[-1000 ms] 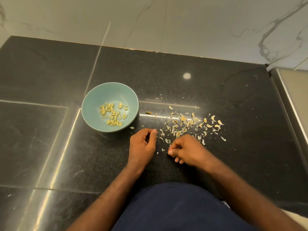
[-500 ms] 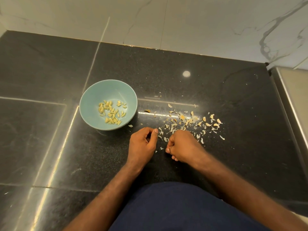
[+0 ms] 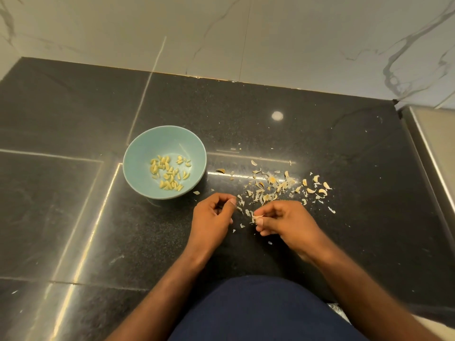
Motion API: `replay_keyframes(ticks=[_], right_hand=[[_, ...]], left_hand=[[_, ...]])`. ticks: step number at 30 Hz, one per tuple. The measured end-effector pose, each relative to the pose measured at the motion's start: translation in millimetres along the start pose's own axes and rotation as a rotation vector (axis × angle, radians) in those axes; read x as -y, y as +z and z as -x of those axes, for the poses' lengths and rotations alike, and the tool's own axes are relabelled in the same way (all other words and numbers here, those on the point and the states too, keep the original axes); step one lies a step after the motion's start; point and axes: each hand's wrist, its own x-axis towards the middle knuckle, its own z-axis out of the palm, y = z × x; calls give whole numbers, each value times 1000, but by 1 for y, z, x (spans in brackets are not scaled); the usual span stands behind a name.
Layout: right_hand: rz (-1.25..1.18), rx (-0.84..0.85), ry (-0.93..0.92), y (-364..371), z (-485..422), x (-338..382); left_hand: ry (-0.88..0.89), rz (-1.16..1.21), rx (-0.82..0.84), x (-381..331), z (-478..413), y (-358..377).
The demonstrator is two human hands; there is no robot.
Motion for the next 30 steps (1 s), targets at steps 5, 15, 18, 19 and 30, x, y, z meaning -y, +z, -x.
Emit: replay_keyframes(ticks=[5,15,18,19,30], right_hand=[[-211,-88,-139,-6,18,18],[-139,-129,-280,-8,26,33],[-76,-147,-309,-6,27,35],[-50,-154,-326,-5,28,36],[161,-219,-500,-4,33,38]], left_hand=[[-44,162,173,-29,17,2],[-46,305,254,-52,22,1],[-49,315,229,-52,23,1],[-46,313,227,-52,23,0],[-18,312,242,-55,23,-3]])
